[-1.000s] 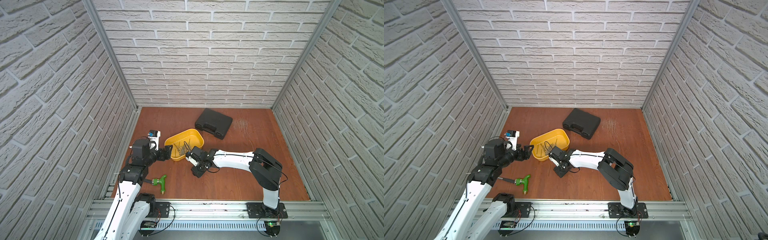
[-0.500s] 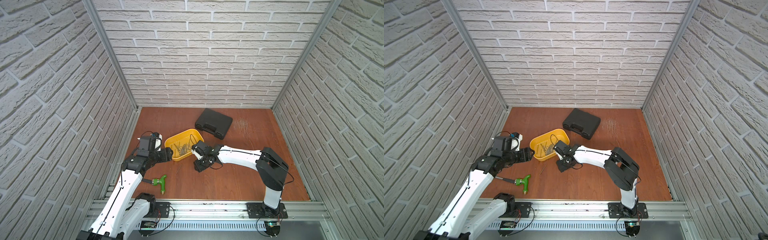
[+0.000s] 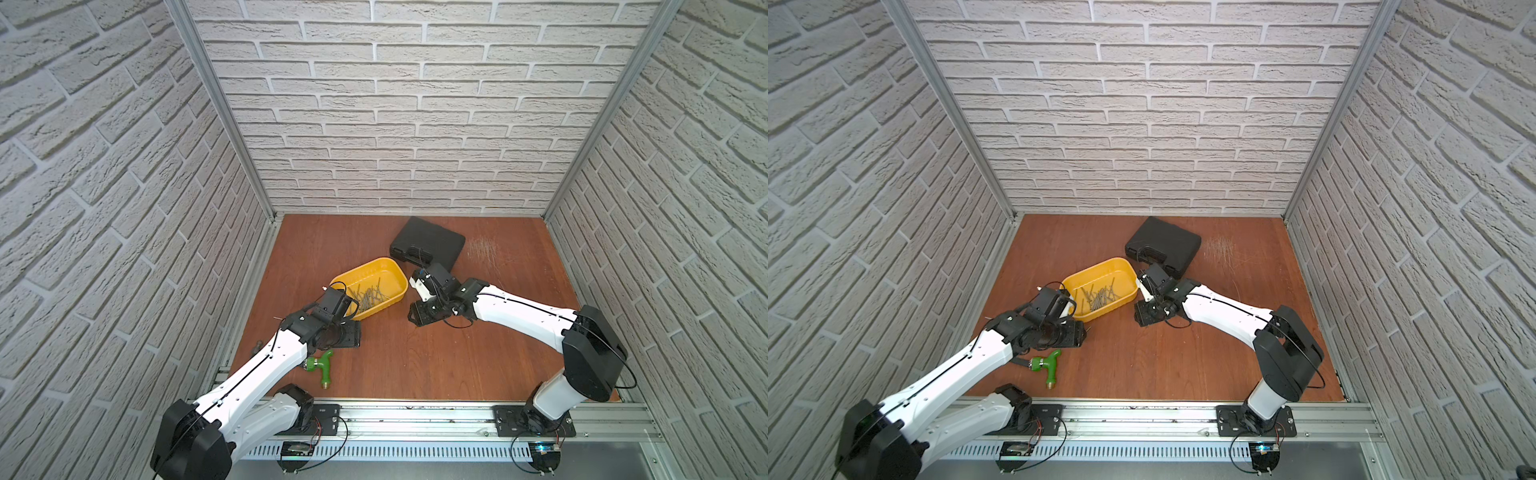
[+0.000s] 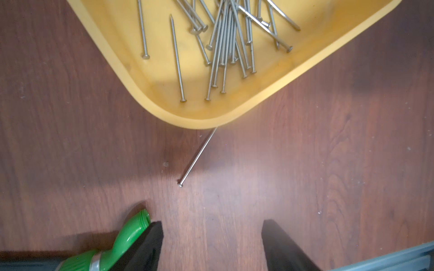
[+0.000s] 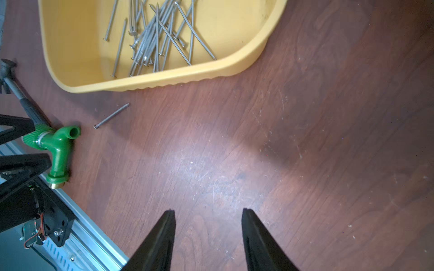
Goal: Put the nails on the desktop into the storage box
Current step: Pick up the nail from the center of the board.
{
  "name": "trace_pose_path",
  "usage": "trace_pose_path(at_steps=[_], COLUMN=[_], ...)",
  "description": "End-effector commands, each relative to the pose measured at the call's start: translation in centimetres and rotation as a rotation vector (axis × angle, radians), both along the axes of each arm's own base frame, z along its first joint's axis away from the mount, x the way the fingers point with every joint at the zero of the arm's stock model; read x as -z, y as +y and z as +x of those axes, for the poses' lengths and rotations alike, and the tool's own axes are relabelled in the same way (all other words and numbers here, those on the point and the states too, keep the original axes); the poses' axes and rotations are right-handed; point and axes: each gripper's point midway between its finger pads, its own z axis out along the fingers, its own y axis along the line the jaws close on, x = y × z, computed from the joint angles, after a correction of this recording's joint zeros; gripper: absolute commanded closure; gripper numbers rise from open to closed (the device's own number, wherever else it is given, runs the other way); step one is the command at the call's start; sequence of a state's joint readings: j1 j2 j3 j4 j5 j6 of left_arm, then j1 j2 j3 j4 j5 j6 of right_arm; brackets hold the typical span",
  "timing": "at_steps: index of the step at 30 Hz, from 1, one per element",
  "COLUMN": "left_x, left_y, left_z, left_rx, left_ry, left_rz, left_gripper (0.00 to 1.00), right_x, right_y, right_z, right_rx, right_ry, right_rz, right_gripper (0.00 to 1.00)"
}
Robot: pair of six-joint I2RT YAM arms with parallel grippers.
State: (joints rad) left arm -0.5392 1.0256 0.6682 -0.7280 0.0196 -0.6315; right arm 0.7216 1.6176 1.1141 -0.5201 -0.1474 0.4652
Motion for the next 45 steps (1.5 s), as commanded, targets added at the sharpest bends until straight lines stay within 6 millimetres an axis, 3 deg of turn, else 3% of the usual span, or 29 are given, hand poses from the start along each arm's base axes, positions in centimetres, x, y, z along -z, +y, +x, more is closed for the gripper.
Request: trace_pose_path(at_steps=[1,16,26,30,39,45], left_x=[1.8,4.5,7.0,8.0,8.2,9.0], left_y=[-0.4,0.4,0.1,0.2,0.6,-0.2], left_z=[0.2,3.1,1.3,0.9,0.2,-1.0], left_rx=[0.02,0.021,0.059,0.07,0.117,0.19], left_ry=[0.032,0.052,0.096,0.132,0.156,0.188], left_rz=[0.024,0.084,0.139,0.171,0.289,0.367], left_gripper=[0.29,0.35,0.38,0.46,0.57,0.71], right_x=[-1.0,-1.2,-1.0,-1.6,-2.5,-3.3], right_y=[0.0,-0.9,-1.0,-1.0,-1.4,-1.8], right_z=[0.1,-0.3,0.1,0.2,0.7,1.6], right_rx=[0.01,0.022,0.032,0.031,0.046,0.071], right_ry=[-0.028,-0.04,-0.033,-0.049,-0.091,-0.125], right_rz=[0.048,0.056,0.069,0.073,0.079,0.084], right_gripper=[0.49,0.49,0.49,0.49,0.49,0.49])
